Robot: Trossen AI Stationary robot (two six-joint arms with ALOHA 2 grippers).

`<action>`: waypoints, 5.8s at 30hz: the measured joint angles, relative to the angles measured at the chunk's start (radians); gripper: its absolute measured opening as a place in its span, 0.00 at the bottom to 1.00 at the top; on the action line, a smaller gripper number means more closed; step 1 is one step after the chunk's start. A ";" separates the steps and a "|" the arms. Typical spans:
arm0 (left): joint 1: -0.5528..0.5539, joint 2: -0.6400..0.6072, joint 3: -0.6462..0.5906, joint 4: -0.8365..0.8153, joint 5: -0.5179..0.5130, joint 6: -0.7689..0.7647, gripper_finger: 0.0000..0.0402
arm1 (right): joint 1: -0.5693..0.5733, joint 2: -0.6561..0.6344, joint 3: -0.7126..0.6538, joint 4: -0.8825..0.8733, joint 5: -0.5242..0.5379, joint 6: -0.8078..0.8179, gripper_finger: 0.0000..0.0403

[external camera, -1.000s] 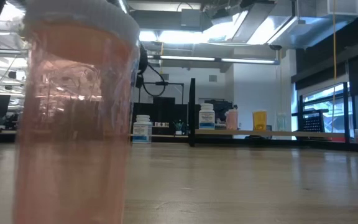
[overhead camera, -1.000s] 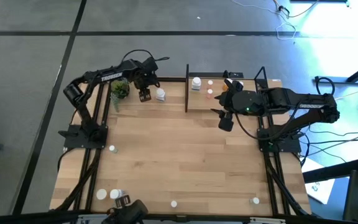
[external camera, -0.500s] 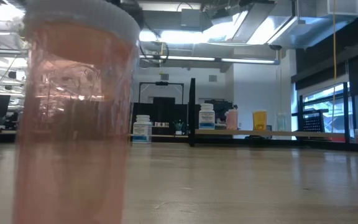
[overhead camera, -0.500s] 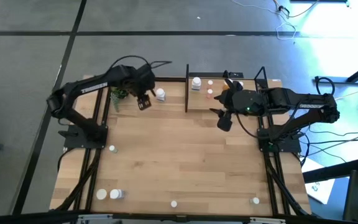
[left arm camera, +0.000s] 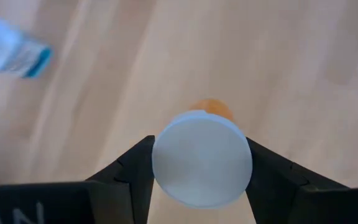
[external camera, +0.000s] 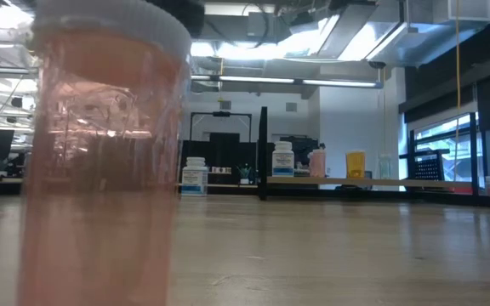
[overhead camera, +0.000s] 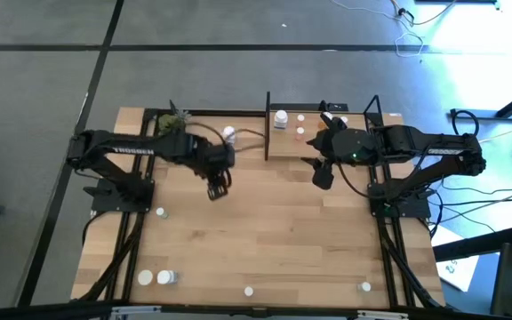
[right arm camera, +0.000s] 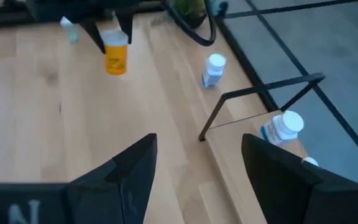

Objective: Pick and place medicine bottles onto shelf by color
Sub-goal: Put the top left orange pill bottle on the shelf

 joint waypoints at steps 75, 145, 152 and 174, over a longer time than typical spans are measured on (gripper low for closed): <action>-0.030 0.331 0.001 0.336 0.102 0.229 0.48 | 0.000 0.000 0.000 -0.024 -0.235 -0.050 0.59; -0.029 0.366 0.000 0.238 0.042 0.157 0.91 | 0.000 0.000 0.000 -0.017 -0.235 -0.050 0.59; -0.029 0.299 0.000 0.196 0.041 0.128 0.96 | 0.000 0.000 0.000 -0.017 -0.235 -0.050 0.59; -0.059 -0.108 0.001 0.043 -0.146 -0.092 0.96 | 0.000 0.000 0.000 0.003 -0.235 -0.050 0.59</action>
